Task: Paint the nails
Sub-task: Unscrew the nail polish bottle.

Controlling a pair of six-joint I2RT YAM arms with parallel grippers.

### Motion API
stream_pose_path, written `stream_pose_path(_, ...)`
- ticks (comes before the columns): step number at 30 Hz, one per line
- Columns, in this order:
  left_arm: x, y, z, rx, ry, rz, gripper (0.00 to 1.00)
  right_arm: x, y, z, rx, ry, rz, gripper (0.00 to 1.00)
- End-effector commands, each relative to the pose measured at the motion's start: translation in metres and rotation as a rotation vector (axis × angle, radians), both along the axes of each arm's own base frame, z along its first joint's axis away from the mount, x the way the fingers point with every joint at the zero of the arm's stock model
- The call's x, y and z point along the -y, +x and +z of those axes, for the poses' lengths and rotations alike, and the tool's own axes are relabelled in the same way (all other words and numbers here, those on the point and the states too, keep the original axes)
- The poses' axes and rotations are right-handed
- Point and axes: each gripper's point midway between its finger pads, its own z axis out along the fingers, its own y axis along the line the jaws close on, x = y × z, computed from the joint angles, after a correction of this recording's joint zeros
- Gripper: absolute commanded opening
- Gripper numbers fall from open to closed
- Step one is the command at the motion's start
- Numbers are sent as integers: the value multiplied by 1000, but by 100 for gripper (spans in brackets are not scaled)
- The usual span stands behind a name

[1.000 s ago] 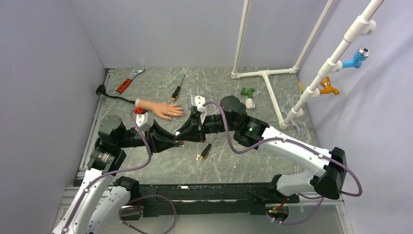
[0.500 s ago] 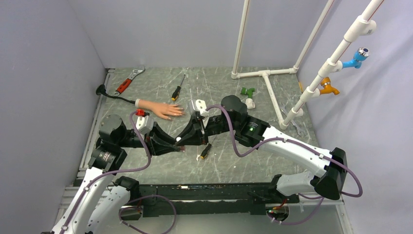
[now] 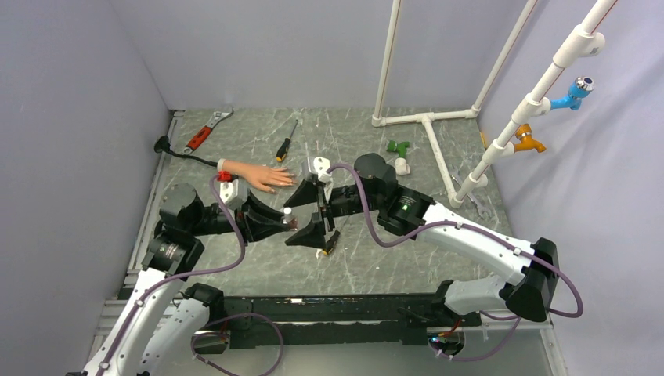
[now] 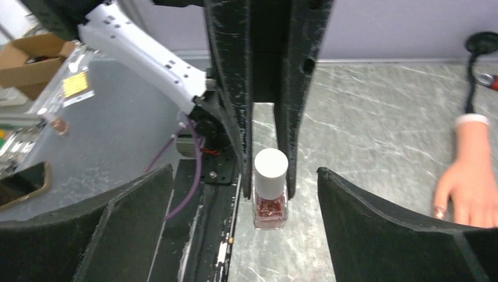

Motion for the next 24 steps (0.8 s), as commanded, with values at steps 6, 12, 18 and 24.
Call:
stream_pose_path(6,-7,18,18,77,-13,141,0,8,47,25,-15,65,-318,96)
stream_pose_path(12,-15,40,16,31,-1,283,0,11,73,37,-56,71,-479,90)
stream_pose_path(18,-19,51,17,14,-20,354,0,2,81,42,-63,67,-525,80)
stream_pose_path(24,-23,58,16,-12,-20,407,0,-9,81,45,-52,53,-550,73)
